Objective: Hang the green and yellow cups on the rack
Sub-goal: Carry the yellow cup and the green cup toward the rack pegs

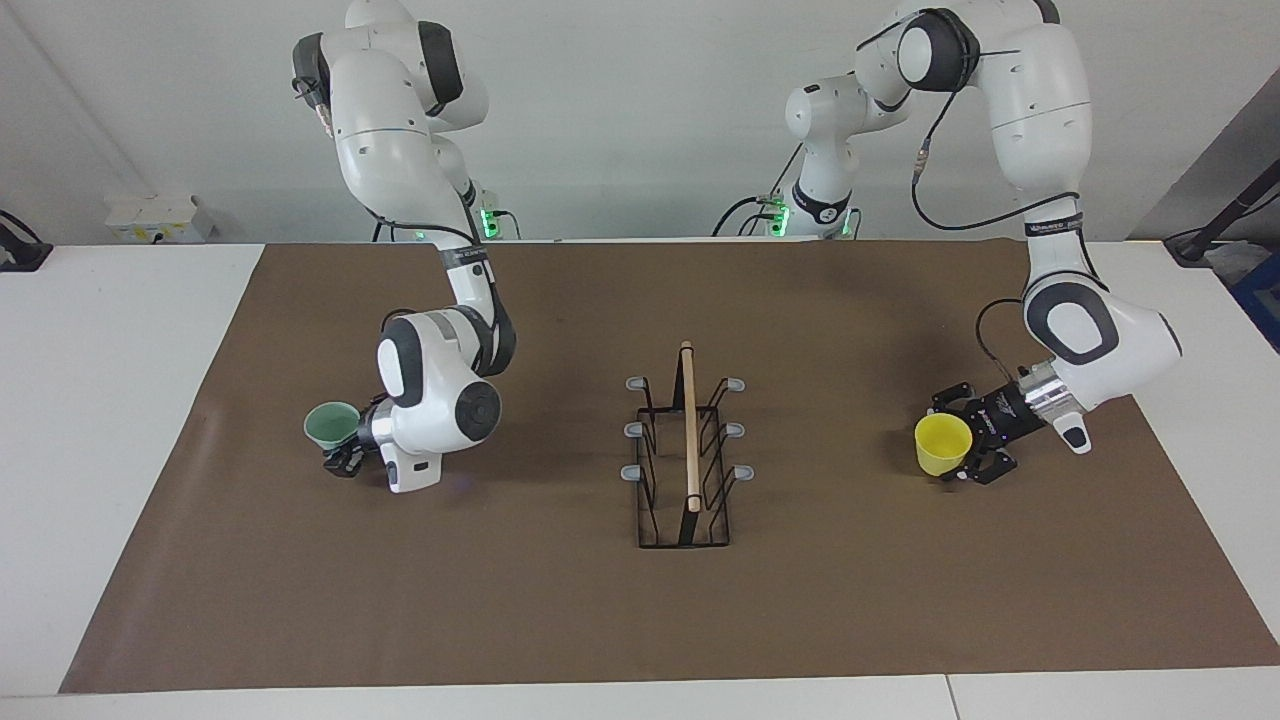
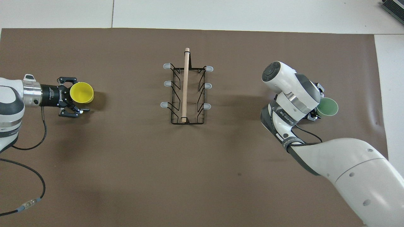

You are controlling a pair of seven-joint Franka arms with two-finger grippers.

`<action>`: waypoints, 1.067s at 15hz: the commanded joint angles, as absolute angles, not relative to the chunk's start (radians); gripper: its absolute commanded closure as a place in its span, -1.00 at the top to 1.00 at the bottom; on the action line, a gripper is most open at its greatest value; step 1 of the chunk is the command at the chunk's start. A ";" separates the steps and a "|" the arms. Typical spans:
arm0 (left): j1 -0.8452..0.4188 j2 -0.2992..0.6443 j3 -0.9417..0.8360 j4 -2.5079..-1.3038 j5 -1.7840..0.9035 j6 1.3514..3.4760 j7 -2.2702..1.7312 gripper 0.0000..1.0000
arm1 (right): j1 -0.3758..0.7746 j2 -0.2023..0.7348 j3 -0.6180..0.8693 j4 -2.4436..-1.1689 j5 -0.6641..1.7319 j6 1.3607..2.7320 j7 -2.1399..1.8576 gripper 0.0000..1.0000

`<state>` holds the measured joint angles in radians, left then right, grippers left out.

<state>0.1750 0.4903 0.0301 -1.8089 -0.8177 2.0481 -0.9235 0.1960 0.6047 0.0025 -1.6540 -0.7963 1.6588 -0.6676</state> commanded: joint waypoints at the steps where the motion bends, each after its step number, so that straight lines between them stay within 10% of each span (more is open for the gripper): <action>1: 0.147 0.442 0.041 -1.867 -0.854 2.085 -0.902 0.93 | 0.205 0.561 0.008 -1.703 -0.836 1.681 -0.663 -1.00; 2: 0.140 0.439 0.043 -1.867 -0.854 2.089 -0.903 0.57 | 0.207 0.561 0.008 -1.675 -0.821 1.678 -0.640 -1.00; 3: 0.137 0.437 0.041 -1.870 -0.854 2.101 -0.894 -0.52 | 0.209 0.561 0.011 -1.651 -0.801 1.678 -0.602 -1.00; 4: 0.132 0.437 0.041 -1.870 -0.854 2.115 -0.890 -1.00 | 0.207 0.561 0.018 -1.622 -0.746 1.678 -0.574 -1.00; 16: -0.040 0.278 0.054 -1.775 -0.528 2.163 -0.920 -1.00 | 0.186 0.344 0.028 -1.534 0.085 1.813 -0.540 -1.00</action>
